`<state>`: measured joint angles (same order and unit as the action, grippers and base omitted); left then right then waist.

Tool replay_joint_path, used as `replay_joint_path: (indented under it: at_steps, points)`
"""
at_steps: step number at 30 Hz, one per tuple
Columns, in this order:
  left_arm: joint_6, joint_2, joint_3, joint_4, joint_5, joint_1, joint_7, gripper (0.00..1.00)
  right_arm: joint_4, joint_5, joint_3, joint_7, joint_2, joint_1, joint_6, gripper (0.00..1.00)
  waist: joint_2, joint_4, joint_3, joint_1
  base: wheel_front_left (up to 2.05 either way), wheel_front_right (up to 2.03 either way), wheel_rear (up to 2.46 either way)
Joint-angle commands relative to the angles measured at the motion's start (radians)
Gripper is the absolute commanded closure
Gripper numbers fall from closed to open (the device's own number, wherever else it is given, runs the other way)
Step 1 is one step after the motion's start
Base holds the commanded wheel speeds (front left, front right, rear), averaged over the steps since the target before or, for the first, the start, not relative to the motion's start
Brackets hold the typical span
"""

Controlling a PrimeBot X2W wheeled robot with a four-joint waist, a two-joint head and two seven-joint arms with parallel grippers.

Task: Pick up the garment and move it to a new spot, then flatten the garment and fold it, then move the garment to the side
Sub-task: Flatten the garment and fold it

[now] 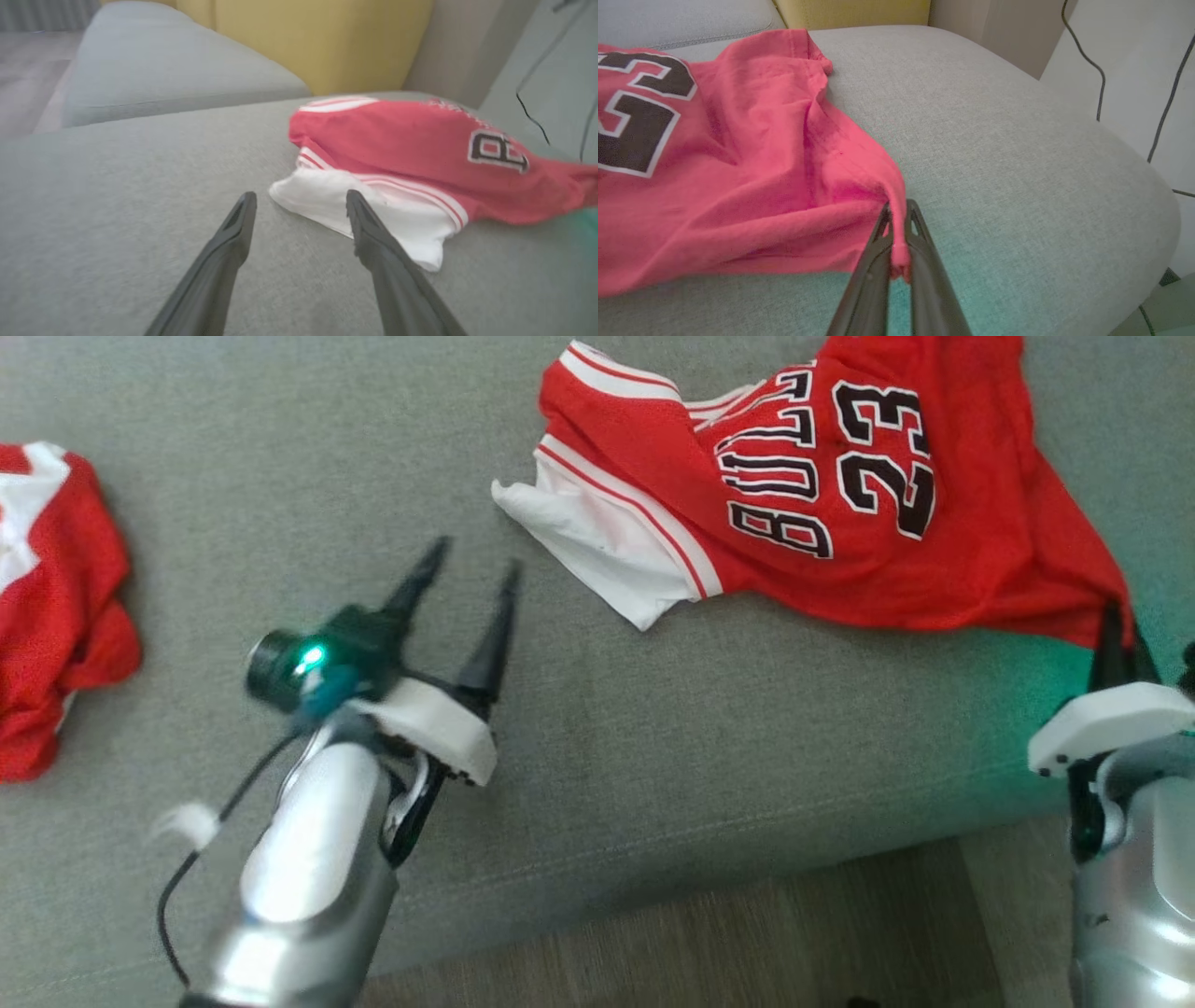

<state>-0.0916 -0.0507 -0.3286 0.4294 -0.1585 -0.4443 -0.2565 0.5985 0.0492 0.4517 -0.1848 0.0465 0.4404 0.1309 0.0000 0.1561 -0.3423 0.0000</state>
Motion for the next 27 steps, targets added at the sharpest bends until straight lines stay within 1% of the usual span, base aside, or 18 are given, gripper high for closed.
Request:
replay_joint_path:
  at_steps: [1, 4, 5, 7, 11, 15, 19, 24, 27]
  points:
    - [-0.017, -0.038, -0.025, 0.028, 0.049, -0.078, -0.005, 0.0, -0.025, -0.024, -0.042, 0.0, 0.004, 0.029, 0.0, 1.0, 0.0, 0.013, -0.017, 0.0, 0.0, 0.0, 0.0]
    - [-0.026, -0.066, -0.069, 0.101, 0.097, -0.146, -0.005, 0.0, -0.023, -0.043, -0.07, -0.005, 0.004, 0.042, 0.0, 1.0, 0.0, 0.023, -0.034, 0.0, 0.0, 0.0, 0.0]
    - [-0.026, -0.066, -0.069, 0.101, 0.097, -0.146, -0.005, 0.0, -0.023, -0.043, -0.07, -0.005, 0.004, 0.042, 0.0, 1.0, 0.0, 0.023, -0.034, 0.0, 0.0, 0.0, 0.0]
    - [-0.027, -0.085, -0.088, 0.14, 0.131, -0.19, -0.005, 0.0, -0.021, -0.054, -0.086, -0.009, 0.004, 0.047, 0.0, 1.0, 0.0, 0.029, -0.043, 0.0, 0.0, 0.0, 0.0]
    - [-0.017, -0.124, -0.135, 0.22, 0.203, -0.263, -0.005, 0.0, -0.011, -0.074, -0.114, -0.018, 0.004, 0.054, 0.0, 1.0, 0.0, 0.04, -0.055, 0.0, 0.0, 0.0, 0.0]
    - [-0.018, -0.146, -0.188, 0.279, 0.253, -0.325, -0.005, 0.0, -0.002, -0.093, -0.13, -0.026, 0.004, 0.059, 0.0, 1.0, 0.0, 0.049, -0.065, 0.0, 0.0, 0.0, 0.0]
    - [-0.016, -0.158, -0.228, 0.319, 0.28, -0.374, -0.005, 0.0, 0.008, -0.103, -0.139, -0.033, 0.004, 0.063, 0.0, 1.0, 0.0, 0.056, -0.072, 0.0, 0.0, 0.0, 0.0]
    - [0.022, -0.171, -0.245, 0.338, 0.287, -0.42, -0.005, 0.0, 0.022, -0.112, -0.15, -0.041, 0.004, 0.071, 0.0, 1.0, 0.0, 0.062, -0.081, 0.0, 0.0, 0.0, 0.0]
    - [0.02, -0.175, -0.263, 0.335, 0.281, -0.43, -0.005, 0.0, 0.031, -0.116, -0.155, -0.046, 0.004, 0.075, 0.0, 1.0, 0.0, 0.063, -0.084, 0.0, 0.0, 0.0, 0.0]
